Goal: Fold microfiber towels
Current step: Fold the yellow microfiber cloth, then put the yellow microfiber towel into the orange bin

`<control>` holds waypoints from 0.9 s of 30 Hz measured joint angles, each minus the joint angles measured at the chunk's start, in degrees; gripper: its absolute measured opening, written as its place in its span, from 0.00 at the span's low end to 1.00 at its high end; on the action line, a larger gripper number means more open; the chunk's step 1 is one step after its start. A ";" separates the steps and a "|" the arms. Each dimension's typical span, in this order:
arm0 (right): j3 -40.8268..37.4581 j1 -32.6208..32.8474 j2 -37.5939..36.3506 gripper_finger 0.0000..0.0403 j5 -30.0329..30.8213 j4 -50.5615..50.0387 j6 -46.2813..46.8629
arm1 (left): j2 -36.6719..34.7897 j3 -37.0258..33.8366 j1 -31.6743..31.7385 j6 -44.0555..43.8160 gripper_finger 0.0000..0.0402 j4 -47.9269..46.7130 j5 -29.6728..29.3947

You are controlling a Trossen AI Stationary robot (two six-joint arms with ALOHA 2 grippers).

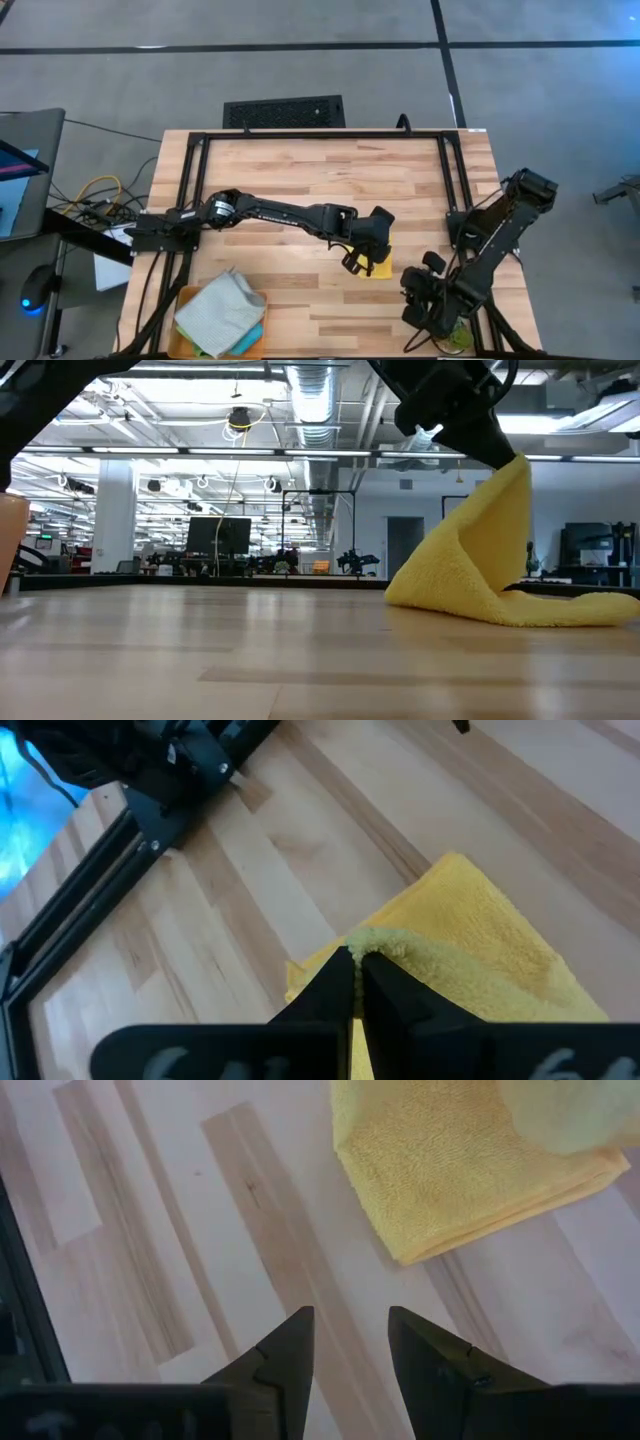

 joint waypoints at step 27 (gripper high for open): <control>0.00 0.00 0.04 0.38 -0.24 0.02 0.57 | -0.02 0.00 0.21 -16.09 0.38 -14.70 1.75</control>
